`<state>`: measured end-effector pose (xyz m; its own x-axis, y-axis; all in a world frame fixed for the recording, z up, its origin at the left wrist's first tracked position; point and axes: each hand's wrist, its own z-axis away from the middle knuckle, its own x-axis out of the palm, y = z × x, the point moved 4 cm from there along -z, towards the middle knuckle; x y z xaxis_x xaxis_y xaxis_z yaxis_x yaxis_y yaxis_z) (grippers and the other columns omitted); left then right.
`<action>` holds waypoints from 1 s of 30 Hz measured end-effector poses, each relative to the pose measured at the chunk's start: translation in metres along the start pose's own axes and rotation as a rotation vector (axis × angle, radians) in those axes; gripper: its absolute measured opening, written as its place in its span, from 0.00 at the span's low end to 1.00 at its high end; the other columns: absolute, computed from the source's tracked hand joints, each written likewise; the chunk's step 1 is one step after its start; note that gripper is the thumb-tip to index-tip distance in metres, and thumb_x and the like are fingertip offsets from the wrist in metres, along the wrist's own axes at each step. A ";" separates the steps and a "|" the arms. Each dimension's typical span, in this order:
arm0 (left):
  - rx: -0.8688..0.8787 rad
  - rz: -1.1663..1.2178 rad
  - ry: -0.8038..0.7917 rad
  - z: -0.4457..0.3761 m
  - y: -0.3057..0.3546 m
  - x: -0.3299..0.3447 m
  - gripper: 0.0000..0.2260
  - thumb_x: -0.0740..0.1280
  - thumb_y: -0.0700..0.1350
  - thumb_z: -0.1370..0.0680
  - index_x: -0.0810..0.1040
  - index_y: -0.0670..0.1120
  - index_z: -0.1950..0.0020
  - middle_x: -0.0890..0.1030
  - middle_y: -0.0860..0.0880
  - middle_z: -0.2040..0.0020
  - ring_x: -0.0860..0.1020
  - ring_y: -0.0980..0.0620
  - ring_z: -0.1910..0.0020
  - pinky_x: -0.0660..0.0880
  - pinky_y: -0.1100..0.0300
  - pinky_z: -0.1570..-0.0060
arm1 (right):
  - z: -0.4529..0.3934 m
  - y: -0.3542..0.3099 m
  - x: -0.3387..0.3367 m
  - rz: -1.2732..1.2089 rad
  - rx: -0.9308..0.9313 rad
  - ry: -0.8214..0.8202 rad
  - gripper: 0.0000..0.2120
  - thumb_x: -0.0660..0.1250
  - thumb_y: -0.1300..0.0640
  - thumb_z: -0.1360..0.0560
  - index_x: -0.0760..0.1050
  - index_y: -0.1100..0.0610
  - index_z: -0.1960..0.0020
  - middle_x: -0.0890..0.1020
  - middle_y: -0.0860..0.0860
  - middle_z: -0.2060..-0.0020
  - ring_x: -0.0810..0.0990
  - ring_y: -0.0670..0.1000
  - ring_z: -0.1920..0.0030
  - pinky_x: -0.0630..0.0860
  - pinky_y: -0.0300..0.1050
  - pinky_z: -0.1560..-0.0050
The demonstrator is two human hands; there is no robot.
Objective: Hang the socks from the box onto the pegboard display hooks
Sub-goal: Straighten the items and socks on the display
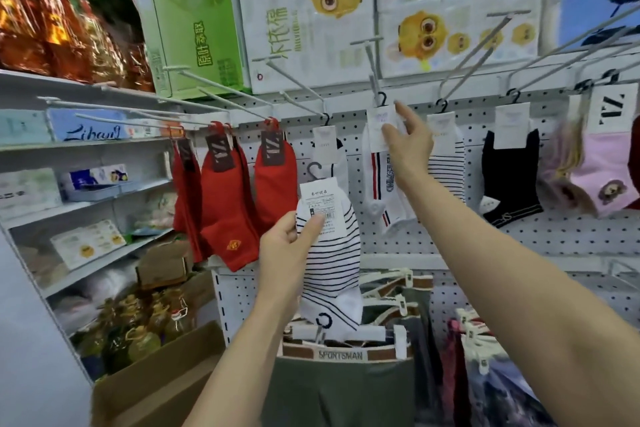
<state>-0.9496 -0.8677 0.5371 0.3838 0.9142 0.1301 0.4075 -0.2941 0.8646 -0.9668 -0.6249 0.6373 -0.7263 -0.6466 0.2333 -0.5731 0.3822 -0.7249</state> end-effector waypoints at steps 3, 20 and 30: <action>-0.024 0.013 -0.009 -0.005 -0.009 -0.009 0.07 0.68 0.42 0.21 0.82 0.44 0.44 0.86 0.48 0.50 0.84 0.47 0.49 0.82 0.51 0.49 | 0.001 0.013 0.002 0.030 -0.006 -0.007 0.23 0.66 0.65 0.24 0.73 0.54 0.30 0.76 0.47 0.34 0.73 0.46 0.33 0.71 0.44 0.32; 0.128 -0.047 0.067 -0.034 -0.032 0.057 0.26 0.74 0.60 0.28 0.75 0.36 0.57 0.75 0.43 0.63 0.71 0.48 0.62 0.74 0.47 0.61 | 0.092 0.000 -0.067 0.136 -0.086 0.144 0.04 0.68 0.57 0.22 0.82 0.53 0.52 0.84 0.45 0.60 0.81 0.44 0.58 0.79 0.45 0.53; 0.205 -0.299 0.052 0.003 -0.013 0.181 0.09 0.71 0.48 0.23 0.83 0.53 0.43 0.84 0.59 0.53 0.80 0.65 0.53 0.76 0.70 0.52 | 0.090 -0.007 -0.129 -0.041 0.135 -0.173 0.15 0.74 0.50 0.27 0.81 0.55 0.43 0.85 0.49 0.51 0.83 0.47 0.48 0.80 0.50 0.44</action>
<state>-0.8826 -0.6995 0.5479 0.1821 0.9796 -0.0846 0.6552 -0.0567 0.7533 -0.8352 -0.6033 0.5541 -0.6210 -0.7678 0.1578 -0.5361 0.2691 -0.8001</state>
